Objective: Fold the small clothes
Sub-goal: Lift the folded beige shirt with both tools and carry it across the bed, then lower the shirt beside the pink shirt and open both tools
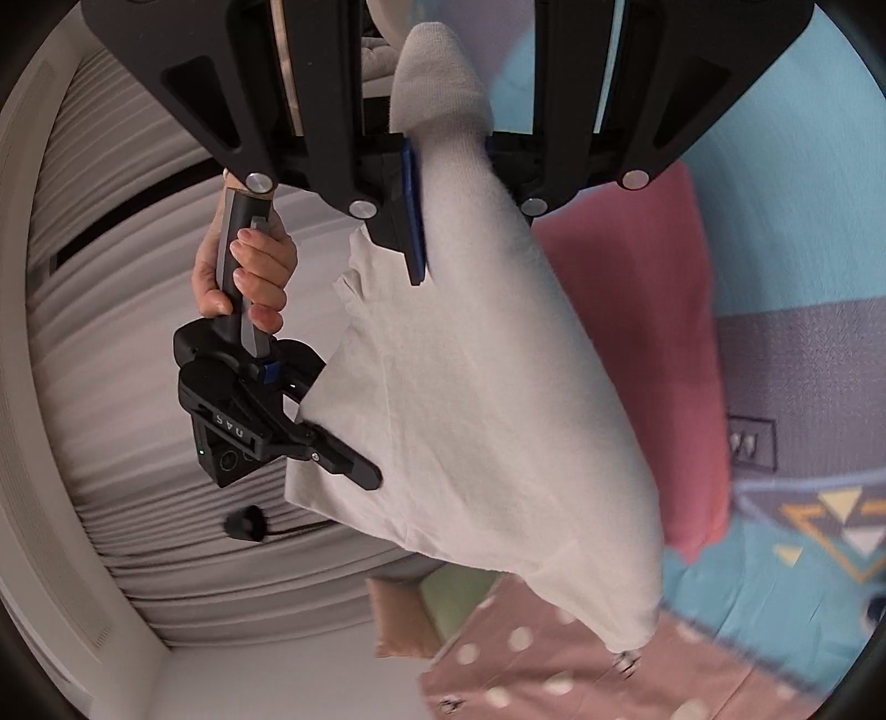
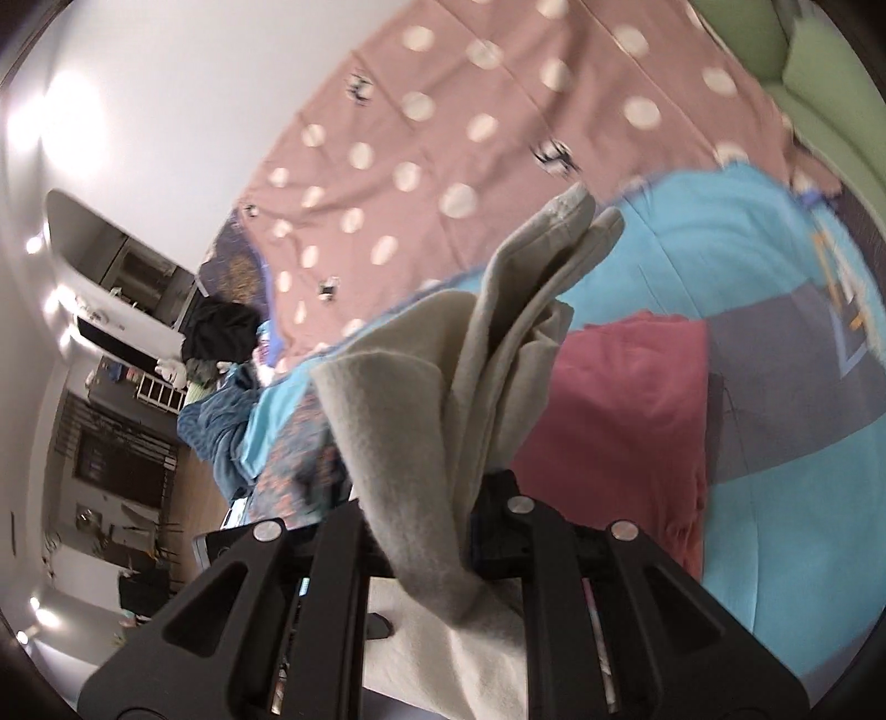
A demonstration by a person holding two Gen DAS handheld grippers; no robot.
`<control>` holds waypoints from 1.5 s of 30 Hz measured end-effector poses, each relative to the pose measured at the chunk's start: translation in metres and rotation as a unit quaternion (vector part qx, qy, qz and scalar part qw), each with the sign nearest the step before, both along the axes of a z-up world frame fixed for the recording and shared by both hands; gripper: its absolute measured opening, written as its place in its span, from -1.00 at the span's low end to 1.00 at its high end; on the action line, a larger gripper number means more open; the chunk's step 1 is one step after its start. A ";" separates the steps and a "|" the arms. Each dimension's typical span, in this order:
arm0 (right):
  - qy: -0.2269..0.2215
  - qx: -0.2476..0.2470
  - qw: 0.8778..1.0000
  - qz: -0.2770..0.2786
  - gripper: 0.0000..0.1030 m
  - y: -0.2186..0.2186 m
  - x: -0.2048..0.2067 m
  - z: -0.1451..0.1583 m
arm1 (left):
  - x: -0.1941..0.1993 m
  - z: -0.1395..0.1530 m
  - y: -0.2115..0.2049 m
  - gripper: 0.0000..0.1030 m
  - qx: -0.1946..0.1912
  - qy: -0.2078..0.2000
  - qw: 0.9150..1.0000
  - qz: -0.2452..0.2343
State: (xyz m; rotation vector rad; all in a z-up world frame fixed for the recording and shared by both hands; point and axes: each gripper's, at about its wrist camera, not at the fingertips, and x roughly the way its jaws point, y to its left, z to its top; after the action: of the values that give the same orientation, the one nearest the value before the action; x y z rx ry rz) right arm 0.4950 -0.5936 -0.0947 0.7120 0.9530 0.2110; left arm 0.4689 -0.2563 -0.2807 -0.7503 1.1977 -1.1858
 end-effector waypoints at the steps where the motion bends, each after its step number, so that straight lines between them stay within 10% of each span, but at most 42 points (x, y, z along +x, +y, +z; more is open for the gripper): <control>1: 0.010 0.009 1.000 -0.003 -0.77 -0.008 0.008 -0.017 | 0.005 -0.012 -0.004 -0.67 0.006 0.006 1.000 0.000; 10: 0.023 0.075 0.996 -0.039 -0.64 -0.065 0.019 -0.121 | 0.023 -0.065 -0.014 -0.53 0.052 0.006 0.998 -0.019; 17: 0.043 -0.124 0.987 -0.097 0.00 -0.068 0.009 -0.099 | 0.030 -0.063 0.013 -0.31 0.054 0.060 0.997 0.009; 22: -0.080 -0.256 0.958 -0.097 0.16 -0.020 -0.027 -0.041 | 0.036 0.020 0.051 0.03 0.105 -0.090 0.985 0.103; 25: -0.151 -0.297 0.942 -0.045 0.36 0.025 -0.037 -0.028 | 0.040 0.044 0.046 0.23 0.049 -0.118 0.986 0.106; 35: -0.067 -0.257 0.963 -0.051 0.46 0.032 0.001 -0.132 | 0.091 -0.024 -0.038 0.24 0.124 -0.059 0.985 0.105; 42: -0.045 -0.296 0.953 -0.052 0.47 0.043 0.001 -0.113 | 0.076 0.006 -0.018 0.25 0.183 -0.079 0.972 0.121; 45: -0.072 -0.319 0.943 -0.067 0.57 0.057 -0.033 -0.080 | 0.050 0.041 0.004 0.32 0.234 -0.145 0.951 0.142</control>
State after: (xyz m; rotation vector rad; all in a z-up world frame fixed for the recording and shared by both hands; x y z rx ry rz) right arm 0.4618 -0.5362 -0.1749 0.1547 0.7643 -0.1648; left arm 0.5186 -0.2527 -0.2401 -0.3558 1.0279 -0.7026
